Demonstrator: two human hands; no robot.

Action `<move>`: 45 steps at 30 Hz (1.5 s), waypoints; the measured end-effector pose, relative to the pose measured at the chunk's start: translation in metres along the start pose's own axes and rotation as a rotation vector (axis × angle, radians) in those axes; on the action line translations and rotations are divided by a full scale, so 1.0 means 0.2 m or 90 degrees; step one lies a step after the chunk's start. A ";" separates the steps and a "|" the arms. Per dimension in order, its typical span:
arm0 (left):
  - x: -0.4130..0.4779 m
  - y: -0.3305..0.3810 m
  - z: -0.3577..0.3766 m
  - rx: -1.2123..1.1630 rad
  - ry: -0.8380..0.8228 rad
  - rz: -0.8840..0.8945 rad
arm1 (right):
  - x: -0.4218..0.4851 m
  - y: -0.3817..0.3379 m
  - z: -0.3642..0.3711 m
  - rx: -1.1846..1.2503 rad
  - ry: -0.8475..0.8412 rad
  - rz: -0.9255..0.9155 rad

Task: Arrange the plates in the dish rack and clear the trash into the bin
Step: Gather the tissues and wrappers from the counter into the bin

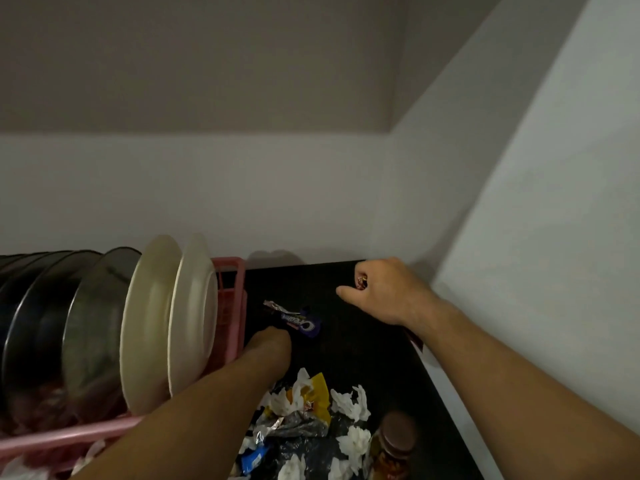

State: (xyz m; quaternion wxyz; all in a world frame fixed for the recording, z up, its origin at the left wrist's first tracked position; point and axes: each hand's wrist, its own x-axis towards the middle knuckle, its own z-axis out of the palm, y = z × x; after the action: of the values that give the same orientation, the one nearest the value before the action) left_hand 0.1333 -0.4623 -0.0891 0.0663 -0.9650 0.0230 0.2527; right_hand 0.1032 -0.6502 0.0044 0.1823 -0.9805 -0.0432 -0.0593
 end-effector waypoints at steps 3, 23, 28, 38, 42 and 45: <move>-0.10 -0.01 -0.11 -0.041 0.025 0.051 | -0.02 -0.07 -0.04 0.024 0.005 -0.001; -0.90 -0.85 -0.15 -0.459 0.394 0.389 | -0.43 -0.87 -0.21 0.149 0.026 -0.010; -1.09 -1.20 0.04 -0.408 0.395 0.413 | -0.67 -1.17 -0.06 0.214 0.092 0.010; -1.41 -1.52 0.36 -0.474 0.371 0.376 | -1.01 -1.79 0.28 0.426 0.347 0.120; -1.45 -1.55 0.40 -0.550 0.347 0.306 | -1.13 -1.94 0.38 0.468 0.399 0.071; -1.47 -1.59 0.45 -0.530 0.342 0.299 | -1.24 -1.96 0.43 0.581 0.299 0.073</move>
State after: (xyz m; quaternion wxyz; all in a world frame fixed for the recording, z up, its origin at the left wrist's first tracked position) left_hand -0.1421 -0.1322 0.0140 -0.3873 -0.9093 0.1521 -0.0068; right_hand -0.1744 -0.2700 0.0302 0.5995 -0.7620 0.0316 -0.2429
